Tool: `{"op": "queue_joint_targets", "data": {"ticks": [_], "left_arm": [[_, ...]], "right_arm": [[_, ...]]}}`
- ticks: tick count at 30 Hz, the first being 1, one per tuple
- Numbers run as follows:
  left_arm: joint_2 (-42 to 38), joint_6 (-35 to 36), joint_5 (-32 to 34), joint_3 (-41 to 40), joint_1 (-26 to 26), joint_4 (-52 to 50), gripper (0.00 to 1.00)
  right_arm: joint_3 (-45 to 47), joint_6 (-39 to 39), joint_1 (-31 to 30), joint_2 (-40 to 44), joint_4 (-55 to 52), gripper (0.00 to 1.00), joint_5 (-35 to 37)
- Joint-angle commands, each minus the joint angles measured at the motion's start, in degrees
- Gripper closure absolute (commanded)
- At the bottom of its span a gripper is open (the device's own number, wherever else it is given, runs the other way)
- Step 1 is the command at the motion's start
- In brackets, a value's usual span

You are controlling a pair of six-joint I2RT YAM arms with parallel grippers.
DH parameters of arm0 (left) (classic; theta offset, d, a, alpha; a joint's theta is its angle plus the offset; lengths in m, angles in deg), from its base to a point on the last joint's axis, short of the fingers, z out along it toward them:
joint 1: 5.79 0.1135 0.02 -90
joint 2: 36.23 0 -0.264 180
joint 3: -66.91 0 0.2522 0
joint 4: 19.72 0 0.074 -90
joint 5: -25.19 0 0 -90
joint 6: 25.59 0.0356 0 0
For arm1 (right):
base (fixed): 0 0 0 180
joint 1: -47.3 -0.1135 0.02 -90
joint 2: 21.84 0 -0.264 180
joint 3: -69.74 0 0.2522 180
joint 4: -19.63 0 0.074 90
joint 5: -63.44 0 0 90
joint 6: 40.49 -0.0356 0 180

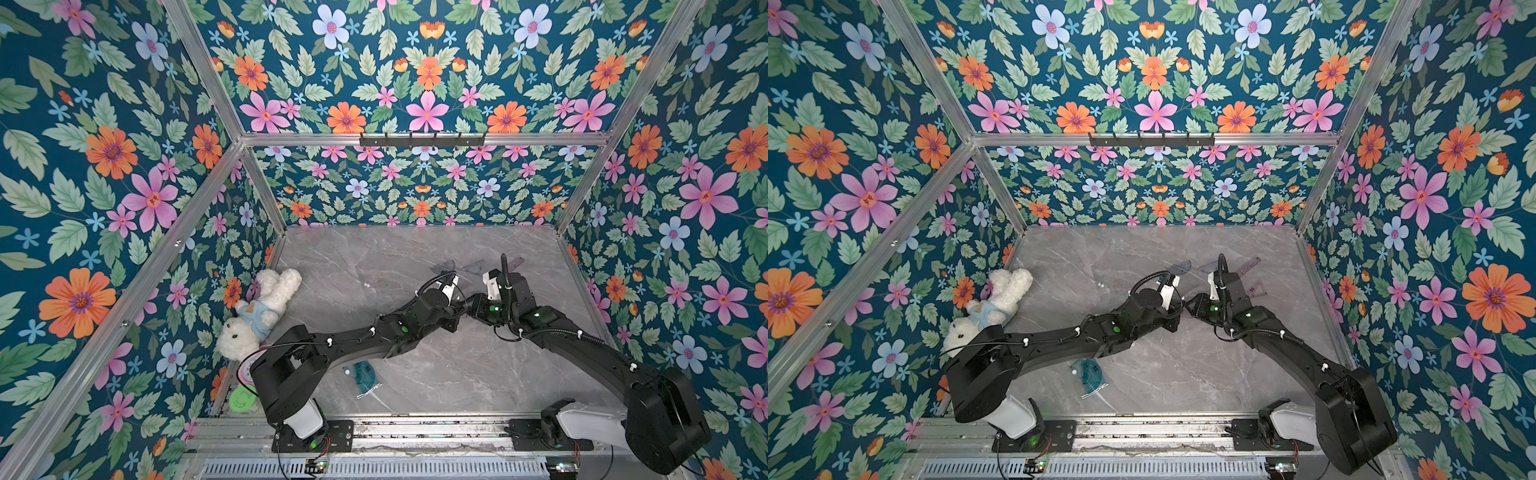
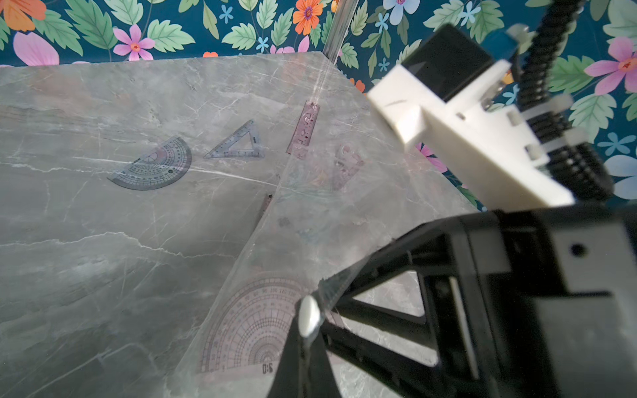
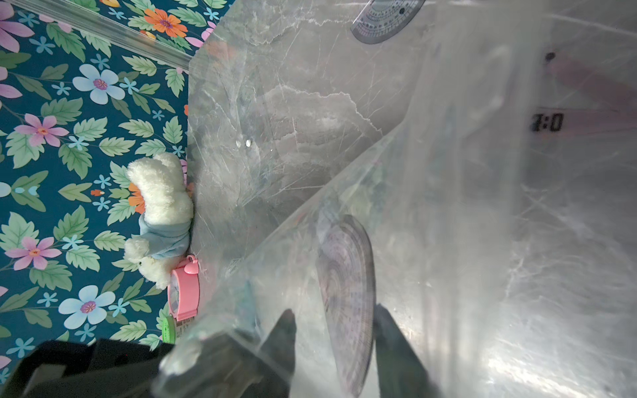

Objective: Open the ruler set and take out the ruler
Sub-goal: Take out the ruler from the ruler set bag.

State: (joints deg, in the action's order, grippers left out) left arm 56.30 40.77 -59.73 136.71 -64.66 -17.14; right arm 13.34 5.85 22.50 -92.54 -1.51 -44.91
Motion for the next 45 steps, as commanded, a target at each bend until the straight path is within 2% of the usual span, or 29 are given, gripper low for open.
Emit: {"op": "queue_joint_targets", "data": {"ticks": [1, 9, 19, 29, 40, 45], "left_arm": [[0.01, 0.26, 1.13, 0.31, -0.06, 1.68, 1.00], [1.14, 0.22, 0.85, 1.48, -0.37, 1.67, 1.00], [2.73, 0.08, 1.82, 3.66, -0.90, 2.29, 1.00], [4.10, 0.08, 1.75, 5.34, -1.16, 2.03, 1.00], [4.50, 0.33, 1.67, 6.94, -1.68, 1.42, 1.00], [4.59, 0.34, 1.34, 7.09, -1.69, 1.33, 1.00]], "right_arm": [[0.74, -1.73, -0.03, 1.60, 0.54, 0.60, 0.20], [1.16, -2.40, -0.08, 4.48, 0.08, 0.64, 0.43], [2.20, -2.73, 0.00, 4.08, 0.74, 0.78, -0.37], [2.47, -2.79, -0.07, 4.52, 1.17, 0.82, -0.15], [1.76, -1.87, -0.02, 1.31, 1.38, 0.84, -0.02], [1.25, -1.46, -0.06, 1.00, 1.05, 0.90, 0.50]]}}
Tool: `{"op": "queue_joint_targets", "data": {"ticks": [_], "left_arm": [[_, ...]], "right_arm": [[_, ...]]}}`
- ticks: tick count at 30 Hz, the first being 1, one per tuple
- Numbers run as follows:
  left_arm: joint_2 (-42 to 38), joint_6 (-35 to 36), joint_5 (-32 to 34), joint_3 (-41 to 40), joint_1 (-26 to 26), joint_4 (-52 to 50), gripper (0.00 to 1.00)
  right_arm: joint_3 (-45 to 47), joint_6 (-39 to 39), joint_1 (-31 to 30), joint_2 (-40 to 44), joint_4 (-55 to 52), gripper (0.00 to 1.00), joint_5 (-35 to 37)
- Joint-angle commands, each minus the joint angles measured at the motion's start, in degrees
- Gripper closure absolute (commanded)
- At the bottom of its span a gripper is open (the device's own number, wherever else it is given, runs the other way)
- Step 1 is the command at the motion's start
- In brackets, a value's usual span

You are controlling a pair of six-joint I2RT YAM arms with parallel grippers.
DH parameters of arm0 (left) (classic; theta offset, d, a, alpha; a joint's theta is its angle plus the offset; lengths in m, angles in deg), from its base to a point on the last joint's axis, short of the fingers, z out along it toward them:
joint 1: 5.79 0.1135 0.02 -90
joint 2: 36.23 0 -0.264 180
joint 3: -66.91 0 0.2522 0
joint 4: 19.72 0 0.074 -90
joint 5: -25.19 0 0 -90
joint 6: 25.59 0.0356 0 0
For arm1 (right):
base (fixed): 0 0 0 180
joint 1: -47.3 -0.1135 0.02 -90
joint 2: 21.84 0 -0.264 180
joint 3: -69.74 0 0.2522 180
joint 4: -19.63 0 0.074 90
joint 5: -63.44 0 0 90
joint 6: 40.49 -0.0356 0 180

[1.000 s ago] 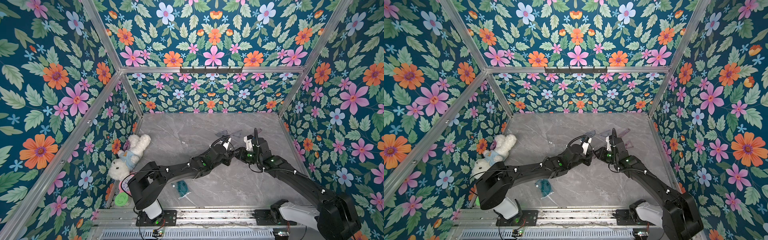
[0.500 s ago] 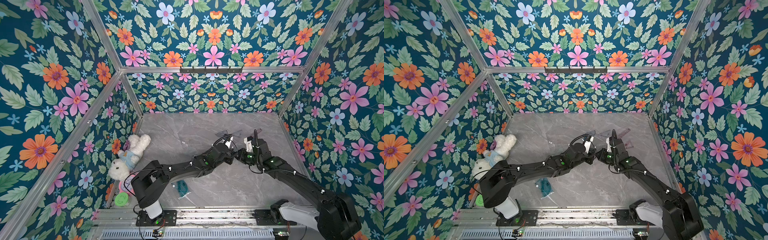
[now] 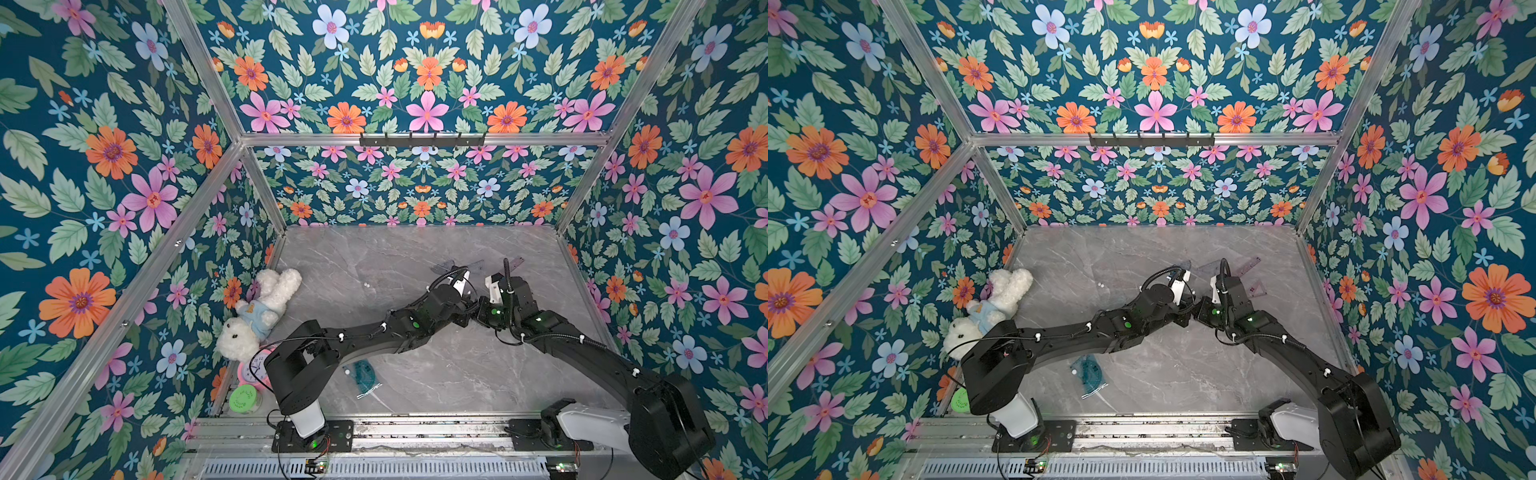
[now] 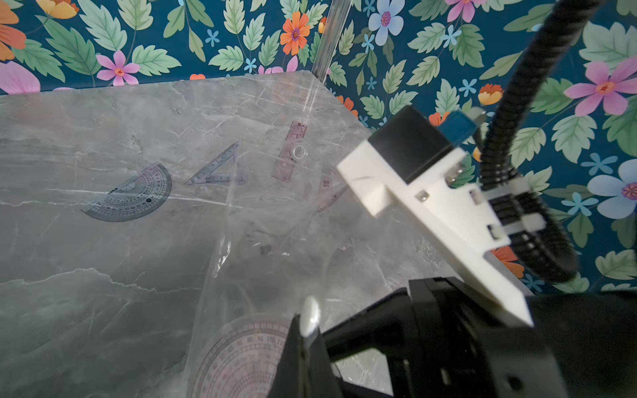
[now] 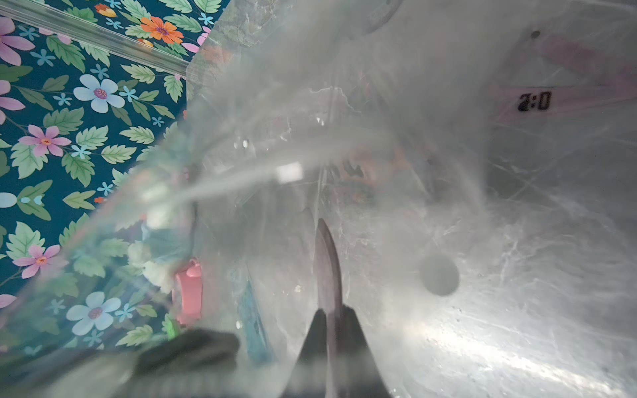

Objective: Open the ruler set and take out the ruler
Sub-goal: Take out the ruler from the ruler set bag, then place the ruler at the center of the board.

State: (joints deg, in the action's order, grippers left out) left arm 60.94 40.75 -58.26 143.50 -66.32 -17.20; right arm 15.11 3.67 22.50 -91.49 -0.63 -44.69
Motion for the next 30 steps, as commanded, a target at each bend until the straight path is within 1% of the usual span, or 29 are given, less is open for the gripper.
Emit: {"op": "queue_joint_targets", "data": {"ticks": [1, 3, 11, 14, 18, 20, 26, 30], "left_arm": [[0.04, 0.39, -0.04, 0.28, -0.07, 1.31, 1.00], [0.00, 0.37, 0.03, 0.19, -0.02, 1.30, 1.00], [-0.44, -0.49, 1.21, -1.29, 0.28, 1.75, 1.00], [-1.04, -2.57, 0.94, -2.61, 1.52, 2.21, 1.00], [-3.36, -8.09, -2.61, -7.09, 6.68, 5.56, 1.00], [-4.82, -9.71, -3.59, -9.23, 9.38, 6.22, 1.00], [-9.64, -10.56, -3.69, -14.26, 15.64, 4.55, 1.00], [-14.97, -11.62, -3.56, -18.38, 19.79, 3.77, 1.00]], "right_arm": [[-0.58, 0.82, -0.07, 0.01, 0.04, 0.93, 0.37], [-0.78, 0.93, -0.07, 0.37, -0.26, 1.00, 0.59], [-1.75, 2.38, 0.00, 4.63, -4.37, 1.00, 2.21], [-1.96, 2.99, -0.03, 6.93, -6.46, 1.00, 2.27], [-1.94, 4.09, -0.02, 11.07, -10.62, 1.00, 2.18], [-1.69, 4.69, 0.00, 13.74, -12.59, 1.00, 2.22], [-1.76, 5.51, 0.00, 21.42, -16.94, 1.00, 3.77], [-1.56, 5.50, 0.32, 22.51, -16.08, 1.00, 5.51]]}}
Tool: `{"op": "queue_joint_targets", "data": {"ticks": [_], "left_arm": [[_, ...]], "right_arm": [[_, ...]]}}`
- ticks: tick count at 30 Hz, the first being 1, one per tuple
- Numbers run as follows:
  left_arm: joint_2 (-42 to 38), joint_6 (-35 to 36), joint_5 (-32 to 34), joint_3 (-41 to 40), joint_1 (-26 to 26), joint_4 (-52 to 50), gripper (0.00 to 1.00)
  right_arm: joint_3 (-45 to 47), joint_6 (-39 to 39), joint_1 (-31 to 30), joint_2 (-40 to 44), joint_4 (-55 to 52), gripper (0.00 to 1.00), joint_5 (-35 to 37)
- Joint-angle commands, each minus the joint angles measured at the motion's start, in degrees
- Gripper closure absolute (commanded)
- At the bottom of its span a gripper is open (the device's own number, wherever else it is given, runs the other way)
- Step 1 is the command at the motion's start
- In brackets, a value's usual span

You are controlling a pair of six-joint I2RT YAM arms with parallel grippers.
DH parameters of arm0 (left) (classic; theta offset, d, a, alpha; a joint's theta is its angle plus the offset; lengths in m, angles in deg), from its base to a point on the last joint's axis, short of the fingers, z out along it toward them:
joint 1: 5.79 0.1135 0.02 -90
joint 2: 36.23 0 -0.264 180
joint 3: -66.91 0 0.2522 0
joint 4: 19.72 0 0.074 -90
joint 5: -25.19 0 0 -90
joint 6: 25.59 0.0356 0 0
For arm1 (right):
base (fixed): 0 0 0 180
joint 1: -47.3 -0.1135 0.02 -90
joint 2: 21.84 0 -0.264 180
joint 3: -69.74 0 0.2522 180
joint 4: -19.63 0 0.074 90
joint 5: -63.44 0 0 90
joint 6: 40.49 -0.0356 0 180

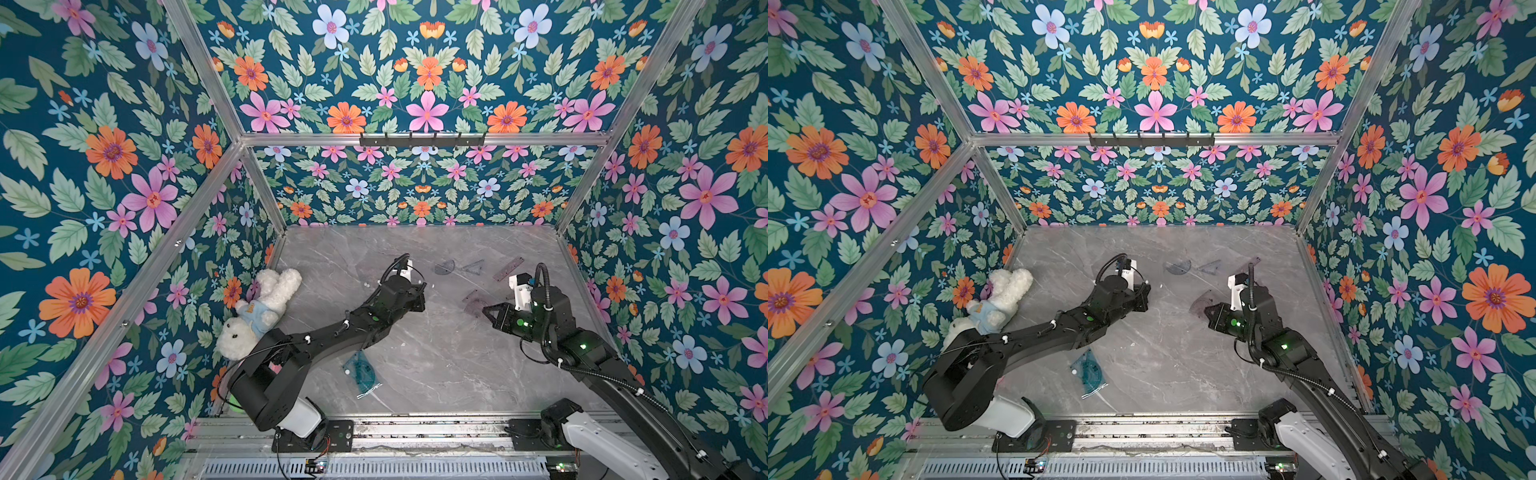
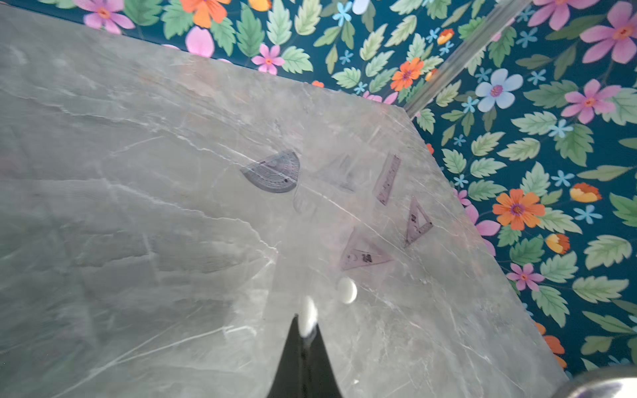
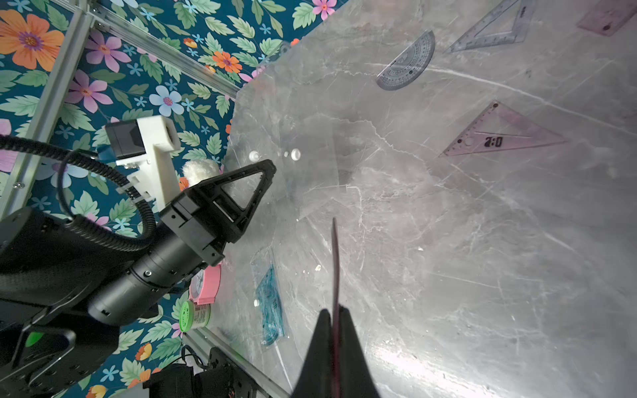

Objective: Open the ruler set and take out the ruler
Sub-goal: Place the ruler at the center of the board.

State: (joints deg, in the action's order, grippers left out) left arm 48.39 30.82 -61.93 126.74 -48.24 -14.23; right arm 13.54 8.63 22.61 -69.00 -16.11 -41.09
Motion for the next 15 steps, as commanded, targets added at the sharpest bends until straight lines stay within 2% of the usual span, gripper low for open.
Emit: {"op": "queue_joint_targets", "data": {"ticks": [1, 5, 8, 15], "left_arm": [[-4.17, -1.79, 0.03, -2.67, 2.68, 0.66, 1.00], [-10.72, -2.15, -0.12, -5.84, 6.36, -1.28, 1.00], [-14.87, -3.92, -2.54, -8.80, 10.52, -1.45, 1.00], [-19.01, -9.48, -12.53, -15.63, 20.04, 4.61, 1.00]], "right_arm": [[0.24, 0.42, 0.57, -0.71, 0.21, 1.00, 1.89], [0.78, -0.98, 1.66, -7.22, 6.64, 1.00, -0.50], [-0.19, -1.56, 1.67, -14.45, 13.20, 1.00, -2.56], [-7.50, -1.71, 1.66, -33.71, 23.20, 1.00, -7.02]]}}
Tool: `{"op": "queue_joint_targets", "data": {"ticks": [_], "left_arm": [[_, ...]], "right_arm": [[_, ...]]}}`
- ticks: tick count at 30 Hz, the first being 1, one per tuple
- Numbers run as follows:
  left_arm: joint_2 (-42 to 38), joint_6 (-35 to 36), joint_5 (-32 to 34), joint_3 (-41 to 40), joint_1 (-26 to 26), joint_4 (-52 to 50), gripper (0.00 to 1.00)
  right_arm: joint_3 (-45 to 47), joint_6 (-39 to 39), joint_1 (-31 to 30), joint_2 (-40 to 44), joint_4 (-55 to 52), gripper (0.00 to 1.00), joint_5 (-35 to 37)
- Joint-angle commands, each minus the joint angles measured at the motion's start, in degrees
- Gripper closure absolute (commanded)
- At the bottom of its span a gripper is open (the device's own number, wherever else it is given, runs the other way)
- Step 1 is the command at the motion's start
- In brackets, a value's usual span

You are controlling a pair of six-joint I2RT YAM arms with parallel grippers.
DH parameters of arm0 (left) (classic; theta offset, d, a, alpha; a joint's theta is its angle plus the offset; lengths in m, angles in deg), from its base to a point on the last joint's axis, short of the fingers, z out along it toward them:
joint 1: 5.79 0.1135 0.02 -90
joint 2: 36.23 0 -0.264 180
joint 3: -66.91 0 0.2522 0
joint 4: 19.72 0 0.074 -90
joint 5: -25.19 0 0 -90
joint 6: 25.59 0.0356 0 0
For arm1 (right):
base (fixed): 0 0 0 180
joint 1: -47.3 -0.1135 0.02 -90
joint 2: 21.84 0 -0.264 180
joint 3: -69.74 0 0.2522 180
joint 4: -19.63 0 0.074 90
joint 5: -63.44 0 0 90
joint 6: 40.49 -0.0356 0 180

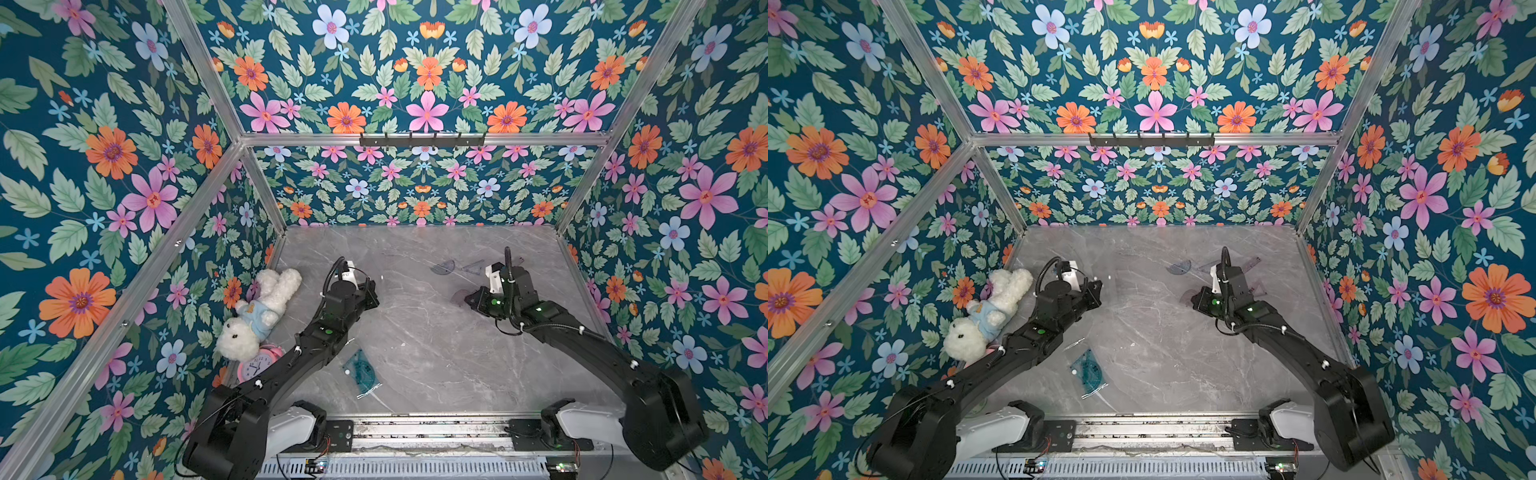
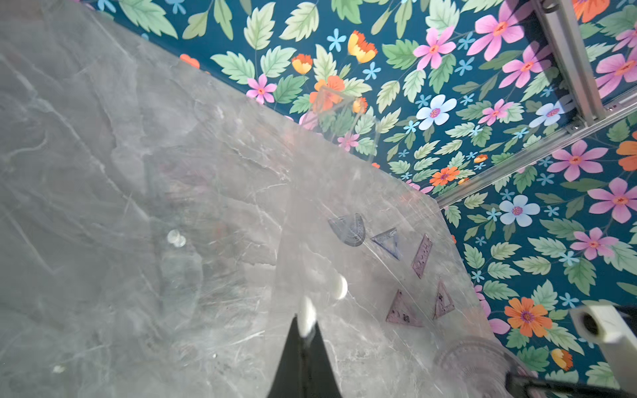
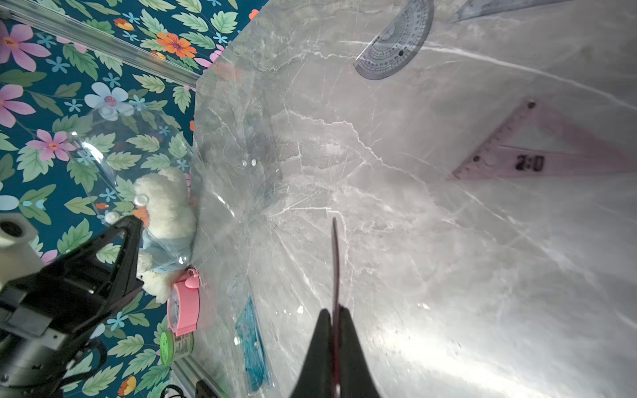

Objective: Open the ruler set and take out the ruler
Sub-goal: Place the ruler at the center of the board.

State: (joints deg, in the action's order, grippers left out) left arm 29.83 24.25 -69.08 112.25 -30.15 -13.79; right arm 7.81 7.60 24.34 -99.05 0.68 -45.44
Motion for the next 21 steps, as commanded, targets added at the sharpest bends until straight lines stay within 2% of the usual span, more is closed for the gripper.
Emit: {"op": "queue_joint_targets", "data": {"ticks": [1, 4, 9, 16, 21], "left_arm": [[-0.41, -3.27, -6.79, -1.61, 3.17, 4.97, 1.00], [0.39, -5.27, -11.76, -3.88, 7.47, 9.00, 1.00], [3.68, -8.61, -18.26, -7.79, 13.68, 17.62, 1.00], [8.87, -9.11, -22.02, -8.28, 15.13, 23.77, 1.00], [11.38, -8.73, -22.40, -8.09, 15.38, 25.43, 1.00]], "right_arm": [[-3.11, -0.59, 0.02, -6.56, 7.43, 1.00, -3.36], [-6.34, -0.18, 0.15, -13.88, 9.04, 1.00, -5.61], [-7.59, -0.60, 0.80, -21.36, 14.06, 1.00, -7.80], [-6.61, -1.70, 2.71, -25.91, 20.44, 1.00, -11.35], [-5.71, -3.85, 4.24, -27.82, 23.90, 1.00, -13.22]]}}
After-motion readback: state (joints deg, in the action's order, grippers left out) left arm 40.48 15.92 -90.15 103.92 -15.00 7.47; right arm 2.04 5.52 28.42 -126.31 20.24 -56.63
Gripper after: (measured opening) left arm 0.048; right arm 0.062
